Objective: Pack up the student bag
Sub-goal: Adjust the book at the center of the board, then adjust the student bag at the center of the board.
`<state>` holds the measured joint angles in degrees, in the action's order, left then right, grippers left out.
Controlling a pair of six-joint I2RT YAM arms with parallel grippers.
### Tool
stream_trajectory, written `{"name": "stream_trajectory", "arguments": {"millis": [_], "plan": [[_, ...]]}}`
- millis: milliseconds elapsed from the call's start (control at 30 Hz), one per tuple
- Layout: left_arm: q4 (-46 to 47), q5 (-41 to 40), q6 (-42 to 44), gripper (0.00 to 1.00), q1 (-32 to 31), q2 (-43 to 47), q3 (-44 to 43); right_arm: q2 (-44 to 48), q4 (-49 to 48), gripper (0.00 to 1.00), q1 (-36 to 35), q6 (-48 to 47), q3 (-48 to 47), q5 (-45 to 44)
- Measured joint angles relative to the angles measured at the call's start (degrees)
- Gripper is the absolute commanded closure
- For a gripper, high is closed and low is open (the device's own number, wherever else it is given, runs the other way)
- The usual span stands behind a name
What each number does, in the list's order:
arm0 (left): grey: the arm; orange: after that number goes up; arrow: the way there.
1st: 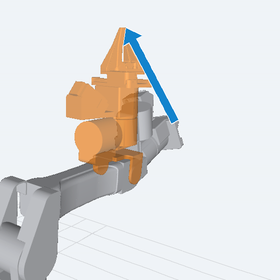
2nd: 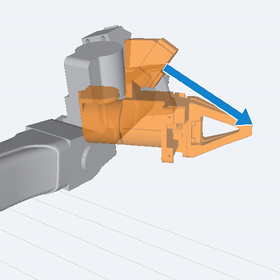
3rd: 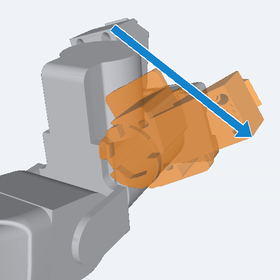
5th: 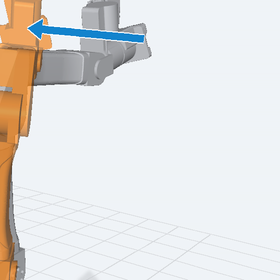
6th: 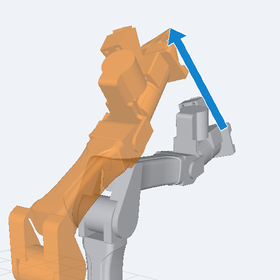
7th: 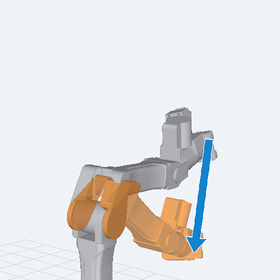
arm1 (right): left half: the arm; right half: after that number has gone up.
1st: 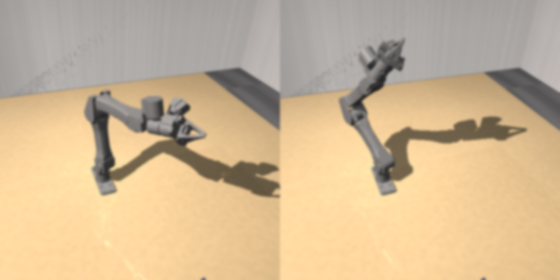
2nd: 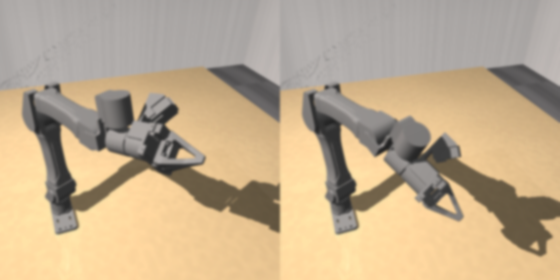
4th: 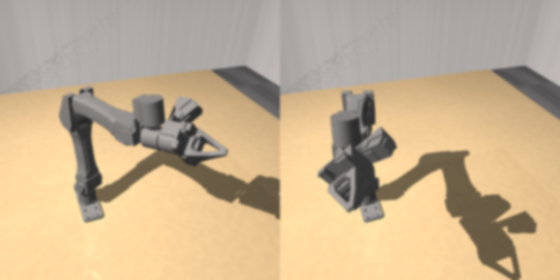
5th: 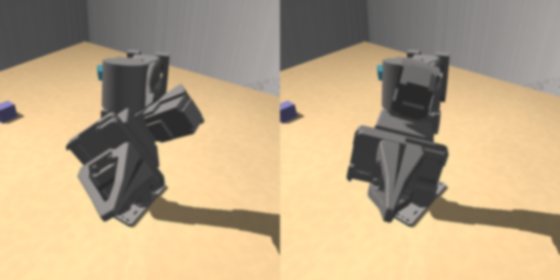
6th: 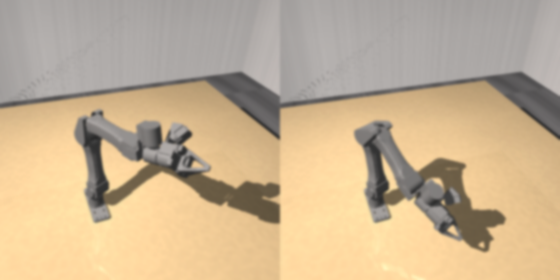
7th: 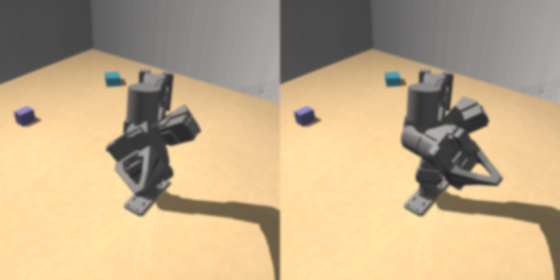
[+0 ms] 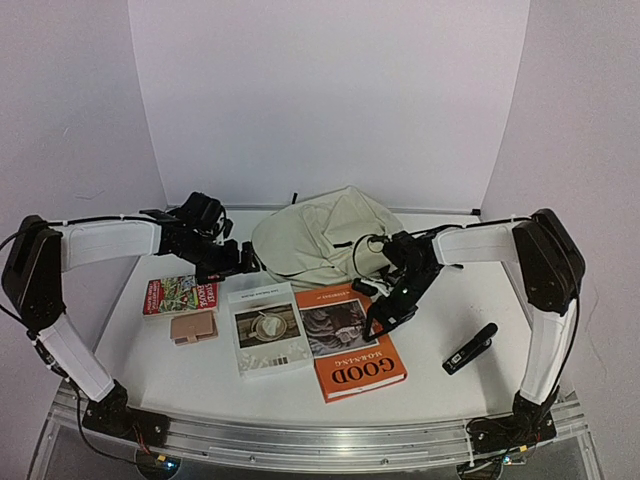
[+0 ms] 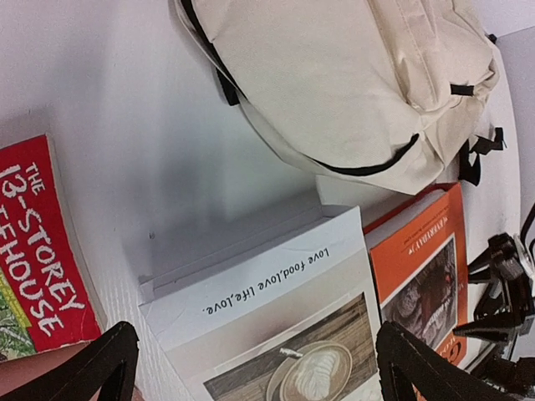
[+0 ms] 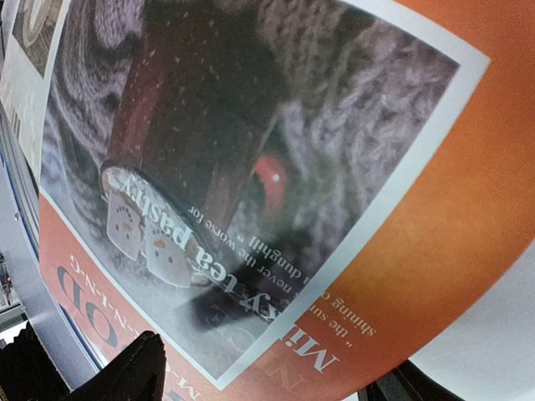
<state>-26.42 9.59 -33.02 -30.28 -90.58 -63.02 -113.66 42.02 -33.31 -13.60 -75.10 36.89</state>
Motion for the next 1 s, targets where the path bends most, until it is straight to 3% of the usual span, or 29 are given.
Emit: {"name": "stream_trajectory", "arguments": {"millis": [333,500,800,900,1000], "plan": [[0.85,-0.57,1.58,0.0,0.83,-13.43,-15.86,1.94,2.65,0.12,-1.98,-1.61,1.28,2.83],[2.93,4.28,0.12,0.01,5.37,-19.78,-22.1,6.47,3.76,0.08,0.02,-1.5,-0.53,3.48],[4.94,9.79,-2.94,0.14,8.72,-28.96,-28.15,7.93,2.48,0.08,12.13,2.63,-10.38,2.3],[5.58,10.8,-4.16,0.19,8.01,-31.3,-28.46,7.93,1.3,0.08,13.18,4.13,-11.15,1.08],[5.91,11.5,-5.05,0.3,7.21,-33.91,-29.56,7.72,0.5,0.08,12.71,5.66,-11.18,0.66]]}}
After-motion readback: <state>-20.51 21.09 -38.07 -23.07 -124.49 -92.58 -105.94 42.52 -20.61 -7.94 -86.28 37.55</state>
